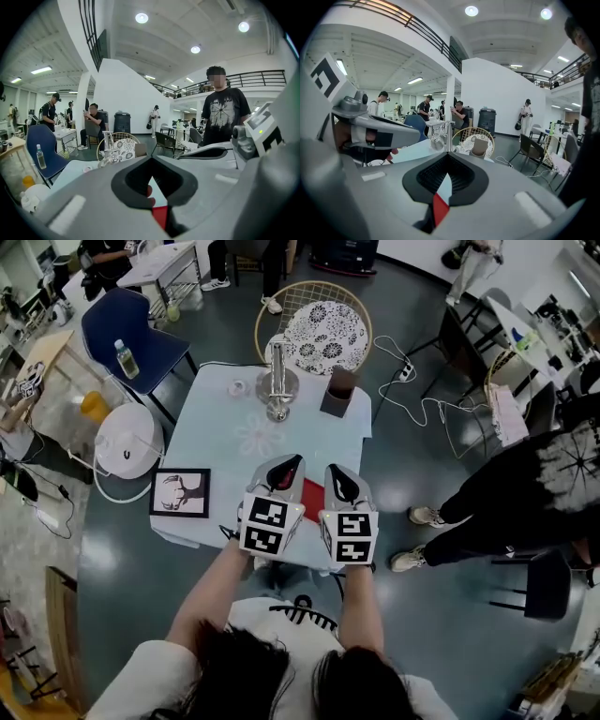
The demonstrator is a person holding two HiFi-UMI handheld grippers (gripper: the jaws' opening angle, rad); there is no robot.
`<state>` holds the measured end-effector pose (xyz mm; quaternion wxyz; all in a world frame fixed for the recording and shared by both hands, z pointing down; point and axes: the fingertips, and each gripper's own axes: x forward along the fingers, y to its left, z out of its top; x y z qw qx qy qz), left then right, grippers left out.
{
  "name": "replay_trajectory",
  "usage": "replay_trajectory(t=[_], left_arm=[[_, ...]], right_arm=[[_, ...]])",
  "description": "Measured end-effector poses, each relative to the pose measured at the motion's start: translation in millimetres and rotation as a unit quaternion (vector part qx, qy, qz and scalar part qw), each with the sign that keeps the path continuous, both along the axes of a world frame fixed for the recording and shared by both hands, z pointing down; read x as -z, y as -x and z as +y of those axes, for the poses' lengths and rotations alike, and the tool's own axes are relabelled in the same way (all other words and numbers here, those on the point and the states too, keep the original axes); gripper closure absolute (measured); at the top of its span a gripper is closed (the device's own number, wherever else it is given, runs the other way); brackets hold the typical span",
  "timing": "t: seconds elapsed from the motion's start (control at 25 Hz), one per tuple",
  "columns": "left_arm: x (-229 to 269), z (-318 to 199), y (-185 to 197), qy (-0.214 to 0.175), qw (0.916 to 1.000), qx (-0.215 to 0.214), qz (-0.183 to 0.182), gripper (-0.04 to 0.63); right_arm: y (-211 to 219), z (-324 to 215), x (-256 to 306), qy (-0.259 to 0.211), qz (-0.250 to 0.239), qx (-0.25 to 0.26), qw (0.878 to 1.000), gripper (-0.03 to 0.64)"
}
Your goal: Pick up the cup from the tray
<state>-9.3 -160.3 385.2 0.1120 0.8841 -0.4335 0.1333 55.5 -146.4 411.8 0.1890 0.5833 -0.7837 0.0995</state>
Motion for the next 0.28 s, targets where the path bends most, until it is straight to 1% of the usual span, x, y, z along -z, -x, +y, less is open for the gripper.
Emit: replay_trajectory(t=[0.12,0.28], left_arm=[[1.4,1.2,-0.3,-0.001,1.0000,0.001,0.002,0.595],[-1.5,5.5,0.7,0.009,0.9999,-0.001,0.006,0.594]], right_arm=[[0.2,1.3,1.4,-0.003,0.002,0.003,1.000,0.597],[2.9,2.1,3.6,-0.005,0.004,0.005,1.000,0.597]])
